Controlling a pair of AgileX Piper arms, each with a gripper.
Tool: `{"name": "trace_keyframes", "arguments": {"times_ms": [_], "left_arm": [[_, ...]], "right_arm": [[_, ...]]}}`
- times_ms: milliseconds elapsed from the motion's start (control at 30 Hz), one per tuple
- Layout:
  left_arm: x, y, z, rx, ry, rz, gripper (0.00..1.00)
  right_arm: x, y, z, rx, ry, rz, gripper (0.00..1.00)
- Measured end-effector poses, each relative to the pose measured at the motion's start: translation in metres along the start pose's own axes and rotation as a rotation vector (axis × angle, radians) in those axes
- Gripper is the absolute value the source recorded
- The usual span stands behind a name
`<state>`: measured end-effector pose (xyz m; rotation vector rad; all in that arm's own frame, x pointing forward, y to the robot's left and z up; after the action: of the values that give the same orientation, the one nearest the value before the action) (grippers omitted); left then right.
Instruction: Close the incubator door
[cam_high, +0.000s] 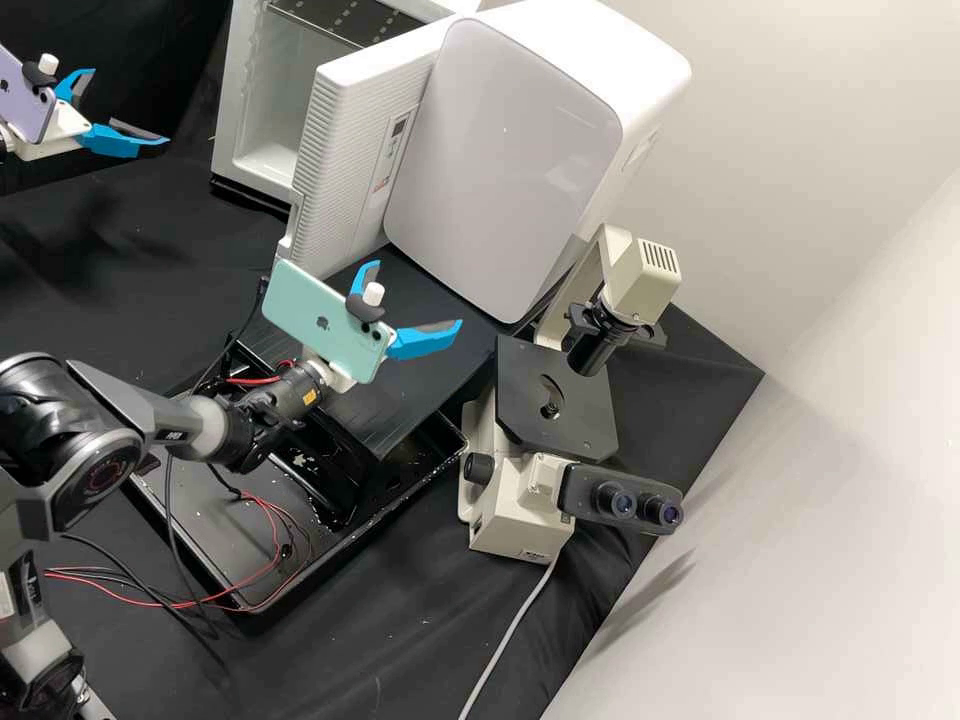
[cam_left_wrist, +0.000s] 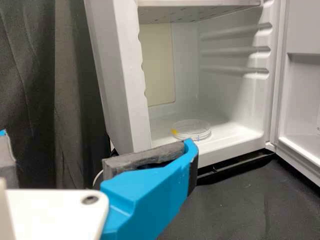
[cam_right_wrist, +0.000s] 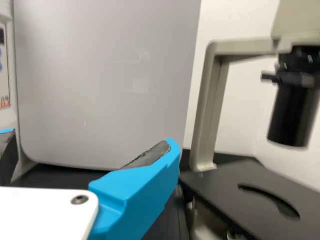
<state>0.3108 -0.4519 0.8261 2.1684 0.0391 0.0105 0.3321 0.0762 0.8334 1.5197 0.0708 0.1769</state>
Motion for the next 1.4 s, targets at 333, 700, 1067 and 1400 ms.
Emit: {"name": "trace_keyframes", "arguments": {"times_ms": [333, 700, 1067, 1400], "left_arm": [[0.0, 0.0, 0.0, 0.0, 0.0, 0.0, 1.0], [0.0, 0.0, 0.0, 0.0, 0.0, 0.0, 1.0], [0.0, 0.0, 0.0, 0.0, 0.0, 0.0, 1.0], [0.0, 0.0, 0.0, 0.0, 0.0, 0.0, 1.0]], "right_arm": [[0.041, 0.015, -0.026, -0.072, 0.094, 0.088, 0.0], [0.082, 0.021, -0.064, -0.094, 0.173, 0.086, 0.0], [0.109, 0.024, -0.105, -0.083, 0.265, 0.097, 0.0], [0.122, 0.011, -0.129, -0.087, 0.309, 0.025, 0.0]]}}
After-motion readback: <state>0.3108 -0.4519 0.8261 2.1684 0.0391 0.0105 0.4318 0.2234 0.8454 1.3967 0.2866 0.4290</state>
